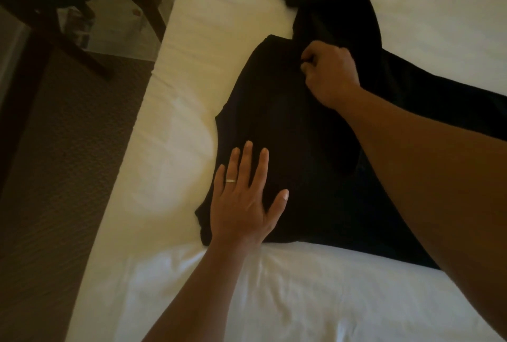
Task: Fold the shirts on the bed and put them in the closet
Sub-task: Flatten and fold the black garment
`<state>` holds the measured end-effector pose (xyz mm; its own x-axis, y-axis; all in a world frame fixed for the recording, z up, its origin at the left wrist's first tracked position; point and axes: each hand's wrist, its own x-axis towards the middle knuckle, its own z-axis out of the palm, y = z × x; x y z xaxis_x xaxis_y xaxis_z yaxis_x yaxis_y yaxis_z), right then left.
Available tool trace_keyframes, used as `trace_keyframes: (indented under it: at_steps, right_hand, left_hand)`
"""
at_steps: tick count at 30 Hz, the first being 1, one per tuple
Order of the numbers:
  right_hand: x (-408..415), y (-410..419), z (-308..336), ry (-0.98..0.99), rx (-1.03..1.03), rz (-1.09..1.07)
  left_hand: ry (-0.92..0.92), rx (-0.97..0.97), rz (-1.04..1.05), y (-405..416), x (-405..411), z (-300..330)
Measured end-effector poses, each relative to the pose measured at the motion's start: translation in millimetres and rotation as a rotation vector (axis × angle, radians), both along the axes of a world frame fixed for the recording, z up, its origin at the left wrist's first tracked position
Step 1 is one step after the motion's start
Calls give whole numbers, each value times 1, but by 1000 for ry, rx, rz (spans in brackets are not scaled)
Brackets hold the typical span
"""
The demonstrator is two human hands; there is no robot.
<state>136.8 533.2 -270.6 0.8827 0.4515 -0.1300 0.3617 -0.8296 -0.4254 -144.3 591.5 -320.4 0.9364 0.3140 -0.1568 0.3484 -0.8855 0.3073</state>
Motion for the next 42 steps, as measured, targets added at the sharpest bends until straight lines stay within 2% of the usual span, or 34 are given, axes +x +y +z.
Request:
trace_keyframes:
  at_steps: [3,6,8,11,13,18,23,26,28,31,35,42]
  right_hand:
    - [-18,-10,0,77,105,46]
    - [-68,-35,-1,-134,114,77]
    - [-114,-53,-8,-238,37,92]
    - [-155,-78,-24,-119,-245,192]
    - [-156,-88,-33,-81,-343,222]
    - [-158,-93,-29,-58,-381,212]
    - [-166,-183,-13,-88,-510,188]
    - [-180,-244,1,-10,-483,163]
    - [-196,-279,7,-1,-461,136]
    - [-215,-339,7,4,-546,74]
    - [-210,-405,5,-40,-623,-13]
    - [-180,-458,-9,-72,-648,23]
  left_hand:
    - [18,21,-16,0,2,-2]
    - [33,47,-15,-1,2,-1]
    - [25,61,-13,-1,2,-1]
    - [1,88,-11,-1,1,-2]
    - [-6,101,-24,-1,1,-1]
    - [22,144,-56,4,-1,10]
    - [104,343,-135,36,-16,25]
    - [66,374,-134,18,-23,45]
    - [44,305,-274,-6,-32,53]
    - [151,294,-450,-35,-40,56]
    - [251,389,-381,-62,-30,58]
    - [350,544,-388,-78,-6,53]
